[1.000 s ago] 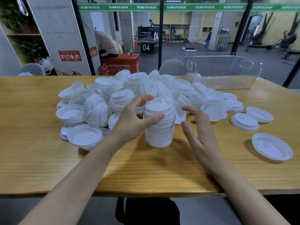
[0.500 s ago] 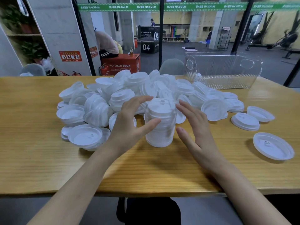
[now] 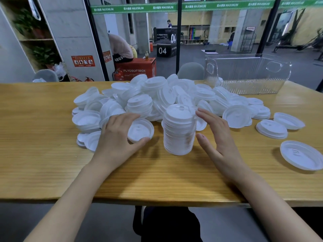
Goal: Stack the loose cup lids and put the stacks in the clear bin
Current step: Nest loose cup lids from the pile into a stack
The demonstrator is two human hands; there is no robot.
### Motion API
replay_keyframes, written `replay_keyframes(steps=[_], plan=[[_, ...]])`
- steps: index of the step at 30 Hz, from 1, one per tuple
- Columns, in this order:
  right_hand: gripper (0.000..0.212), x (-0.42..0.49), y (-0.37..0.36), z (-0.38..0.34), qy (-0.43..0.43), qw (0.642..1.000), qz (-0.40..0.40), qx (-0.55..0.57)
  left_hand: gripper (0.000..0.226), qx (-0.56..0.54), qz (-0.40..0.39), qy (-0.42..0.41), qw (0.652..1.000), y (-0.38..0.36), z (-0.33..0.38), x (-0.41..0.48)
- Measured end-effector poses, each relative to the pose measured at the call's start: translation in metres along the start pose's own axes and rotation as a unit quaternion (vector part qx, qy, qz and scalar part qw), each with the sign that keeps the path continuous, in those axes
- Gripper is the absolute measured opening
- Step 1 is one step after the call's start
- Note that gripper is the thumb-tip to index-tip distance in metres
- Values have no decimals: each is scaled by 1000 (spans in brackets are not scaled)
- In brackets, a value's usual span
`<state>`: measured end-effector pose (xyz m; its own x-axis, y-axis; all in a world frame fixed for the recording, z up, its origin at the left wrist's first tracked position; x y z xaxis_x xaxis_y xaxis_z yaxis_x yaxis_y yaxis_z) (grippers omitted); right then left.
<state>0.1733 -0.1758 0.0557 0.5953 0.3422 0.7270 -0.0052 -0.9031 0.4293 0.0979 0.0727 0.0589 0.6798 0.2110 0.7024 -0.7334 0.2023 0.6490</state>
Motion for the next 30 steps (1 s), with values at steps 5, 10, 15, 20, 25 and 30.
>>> replay_keyframes(steps=[5, 10, 15, 20, 25, 30], plan=[[49, -1, 1, 5, -10, 1000, 11, 10, 85, 116, -52, 0, 992, -13, -7, -6], [48, -1, 0, 7, -10, 1000, 15, 13, 73, 142, -58, -20, 988, -21, -9, -5], [48, -2, -1, 8, -12, 1000, 15, 13, 48, 120, 1, -61, 991, -15, -2, -3], [47, -2, -1, 9, -14, 1000, 12, 8, 29, -97, 35, 42, 994, 3, 1, 1], [47, -2, -1, 10, -14, 1000, 6, 6, 16, -252, 7, 196, 948, -4, -10, 0], [47, -2, -1, 10, -18, 1000, 5, 5, 27, -65, 72, 57, 994, 5, -3, 0]])
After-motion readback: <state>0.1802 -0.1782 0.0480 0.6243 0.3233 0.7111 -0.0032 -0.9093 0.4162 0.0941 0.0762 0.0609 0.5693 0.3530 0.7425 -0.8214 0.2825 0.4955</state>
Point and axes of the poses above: each hand's wrist, its own x-axis towards the middle knuckle, its own y-axis out of the back of the hand, z = x × y, the point moved 7 cm from there along x, towards the middle knuckle, and after that the axes turned 8 degrees about z, right-handed, at the moved point
